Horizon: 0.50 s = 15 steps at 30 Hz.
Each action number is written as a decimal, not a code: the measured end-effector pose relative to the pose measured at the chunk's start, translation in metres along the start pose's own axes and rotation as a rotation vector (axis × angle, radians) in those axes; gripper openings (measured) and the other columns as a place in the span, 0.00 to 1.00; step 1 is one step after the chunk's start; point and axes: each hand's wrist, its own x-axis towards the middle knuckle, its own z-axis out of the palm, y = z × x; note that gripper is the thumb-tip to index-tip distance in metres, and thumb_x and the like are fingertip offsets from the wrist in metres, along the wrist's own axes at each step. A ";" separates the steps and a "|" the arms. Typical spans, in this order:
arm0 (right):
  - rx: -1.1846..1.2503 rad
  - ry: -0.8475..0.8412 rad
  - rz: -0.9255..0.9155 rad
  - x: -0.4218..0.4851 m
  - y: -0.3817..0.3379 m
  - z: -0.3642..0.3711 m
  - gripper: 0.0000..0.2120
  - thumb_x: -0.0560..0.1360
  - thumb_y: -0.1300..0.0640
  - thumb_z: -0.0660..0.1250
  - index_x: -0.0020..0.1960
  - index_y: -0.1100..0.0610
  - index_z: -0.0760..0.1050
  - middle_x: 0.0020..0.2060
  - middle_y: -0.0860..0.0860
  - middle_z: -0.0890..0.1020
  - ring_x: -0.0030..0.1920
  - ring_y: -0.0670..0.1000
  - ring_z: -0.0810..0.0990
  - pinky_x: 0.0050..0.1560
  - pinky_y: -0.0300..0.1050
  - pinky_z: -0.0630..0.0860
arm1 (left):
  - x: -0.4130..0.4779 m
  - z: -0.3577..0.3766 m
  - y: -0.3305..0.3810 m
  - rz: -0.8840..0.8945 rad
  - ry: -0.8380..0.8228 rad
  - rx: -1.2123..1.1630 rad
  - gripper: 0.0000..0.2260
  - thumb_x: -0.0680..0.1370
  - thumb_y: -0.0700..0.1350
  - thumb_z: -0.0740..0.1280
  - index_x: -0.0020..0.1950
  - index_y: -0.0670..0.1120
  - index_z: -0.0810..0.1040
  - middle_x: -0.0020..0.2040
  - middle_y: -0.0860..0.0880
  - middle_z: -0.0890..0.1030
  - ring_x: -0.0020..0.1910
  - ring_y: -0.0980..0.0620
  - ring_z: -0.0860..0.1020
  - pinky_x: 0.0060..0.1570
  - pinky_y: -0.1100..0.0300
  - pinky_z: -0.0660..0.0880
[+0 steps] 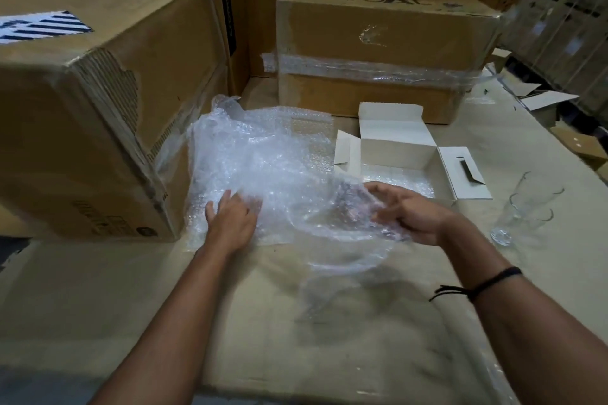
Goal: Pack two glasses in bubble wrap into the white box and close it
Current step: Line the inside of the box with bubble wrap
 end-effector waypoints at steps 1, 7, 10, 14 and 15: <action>-0.077 0.021 0.032 -0.008 0.001 -0.013 0.24 0.75 0.76 0.61 0.61 0.51 0.75 0.58 0.52 0.80 0.58 0.53 0.80 0.50 0.48 0.76 | -0.003 0.000 0.008 0.010 0.077 -0.039 0.20 0.81 0.49 0.48 0.57 0.44 0.78 0.67 0.45 0.72 0.76 0.49 0.57 0.71 0.50 0.43; -0.528 0.223 0.027 -0.033 -0.008 -0.042 0.19 0.76 0.65 0.68 0.66 0.56 0.73 0.44 0.51 0.80 0.27 0.40 0.75 0.27 0.37 0.71 | -0.021 -0.014 0.058 -0.123 0.083 -1.218 0.35 0.78 0.68 0.43 0.43 0.41 0.76 0.46 0.40 0.80 0.50 0.40 0.75 0.54 0.51 0.67; -0.721 0.236 0.038 -0.036 -0.005 -0.048 0.20 0.74 0.58 0.72 0.65 0.55 0.76 0.38 0.50 0.81 0.30 0.46 0.76 0.30 0.41 0.72 | -0.022 -0.010 0.065 -0.172 -0.283 -1.599 0.43 0.69 0.75 0.45 0.63 0.44 0.76 0.57 0.43 0.81 0.54 0.41 0.80 0.55 0.46 0.74; -0.800 0.169 0.047 -0.041 0.004 -0.047 0.17 0.73 0.47 0.73 0.54 0.59 0.79 0.37 0.58 0.84 0.34 0.57 0.81 0.37 0.49 0.78 | -0.027 0.011 0.076 -0.173 -0.244 -1.541 0.25 0.75 0.52 0.71 0.67 0.41 0.73 0.60 0.41 0.80 0.53 0.42 0.81 0.48 0.50 0.79; -0.781 0.158 0.025 -0.043 0.007 -0.050 0.22 0.71 0.42 0.74 0.52 0.60 0.79 0.39 0.57 0.83 0.37 0.57 0.81 0.39 0.49 0.79 | -0.028 0.014 0.079 -0.182 -0.204 -1.479 0.18 0.77 0.40 0.68 0.66 0.39 0.74 0.56 0.41 0.82 0.49 0.44 0.82 0.43 0.54 0.80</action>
